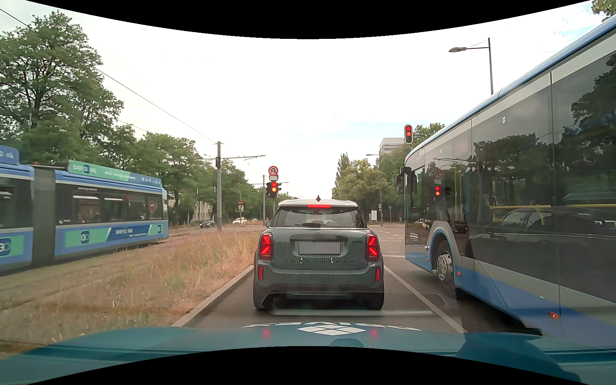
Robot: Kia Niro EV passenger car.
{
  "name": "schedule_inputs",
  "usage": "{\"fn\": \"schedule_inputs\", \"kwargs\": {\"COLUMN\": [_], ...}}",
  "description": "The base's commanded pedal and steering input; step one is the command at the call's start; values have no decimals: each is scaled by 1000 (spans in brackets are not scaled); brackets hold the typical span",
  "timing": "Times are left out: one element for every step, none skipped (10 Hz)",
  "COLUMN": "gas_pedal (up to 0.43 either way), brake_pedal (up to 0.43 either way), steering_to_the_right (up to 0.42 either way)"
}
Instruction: Follow the waypoints while adhering to traffic rules and regulations
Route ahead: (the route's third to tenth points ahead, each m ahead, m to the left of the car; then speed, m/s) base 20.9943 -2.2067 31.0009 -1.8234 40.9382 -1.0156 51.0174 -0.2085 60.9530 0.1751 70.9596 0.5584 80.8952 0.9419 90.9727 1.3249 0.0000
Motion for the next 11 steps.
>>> {"fn": "schedule_inputs", "kwargs": {"gas_pedal": [0, 0, 0, 0, 0, 0, 0, 0, 0, 0, 0], "brake_pedal": [238, 238, 238, 238, 238, 232, 238, 238, 238, 238, 238], "steering_to_the_right": [0, -1, -1, -1, 0, 0, 0, -1, -1, -2, -5]}}
